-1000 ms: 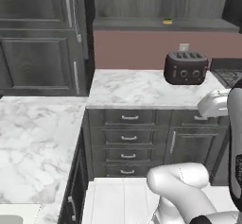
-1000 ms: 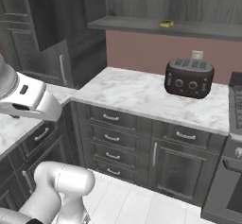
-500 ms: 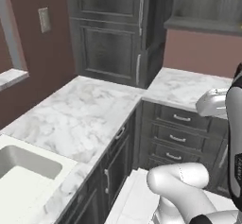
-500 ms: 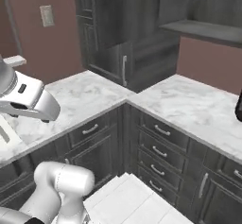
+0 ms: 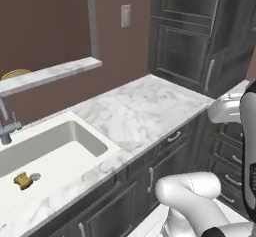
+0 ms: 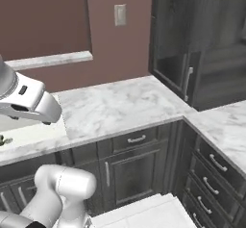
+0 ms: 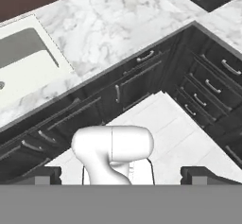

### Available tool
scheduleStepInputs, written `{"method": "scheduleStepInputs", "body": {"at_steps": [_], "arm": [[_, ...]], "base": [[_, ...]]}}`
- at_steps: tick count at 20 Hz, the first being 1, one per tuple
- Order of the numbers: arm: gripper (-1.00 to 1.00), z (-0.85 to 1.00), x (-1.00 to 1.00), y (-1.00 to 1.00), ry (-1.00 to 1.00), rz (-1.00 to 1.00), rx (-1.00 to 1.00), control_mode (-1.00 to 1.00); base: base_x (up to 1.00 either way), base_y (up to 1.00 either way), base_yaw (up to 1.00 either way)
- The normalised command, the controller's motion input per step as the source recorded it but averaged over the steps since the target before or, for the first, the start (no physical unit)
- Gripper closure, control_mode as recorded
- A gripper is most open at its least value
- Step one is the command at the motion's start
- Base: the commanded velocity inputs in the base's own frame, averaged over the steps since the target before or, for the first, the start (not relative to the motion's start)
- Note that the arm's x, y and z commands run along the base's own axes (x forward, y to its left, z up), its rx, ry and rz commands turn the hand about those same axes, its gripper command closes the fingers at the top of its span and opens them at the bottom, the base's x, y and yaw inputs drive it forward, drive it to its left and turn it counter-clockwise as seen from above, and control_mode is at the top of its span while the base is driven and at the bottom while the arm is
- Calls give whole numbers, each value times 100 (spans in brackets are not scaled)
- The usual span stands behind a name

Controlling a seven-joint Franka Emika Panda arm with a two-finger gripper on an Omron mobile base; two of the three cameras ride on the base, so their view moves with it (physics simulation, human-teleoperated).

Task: Pick up the sponge and sponge from the sink, and place them back in the cabinet, and close the cabinet doors.

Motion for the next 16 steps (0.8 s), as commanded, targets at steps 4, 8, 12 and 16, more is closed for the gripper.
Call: {"method": "scheduleStepInputs", "body": {"at_steps": [4,8,12,16], "arm": [[-100,0,0,0,0,0,0,100],[-100,0,0,0,0,0,0,100],[-100,0,0,0,0,0,0,100],[-100,0,0,0,0,0,0,100]], "base": [[0,20,58],[0,32,53],[0,49,48],[0,51,46]]}}
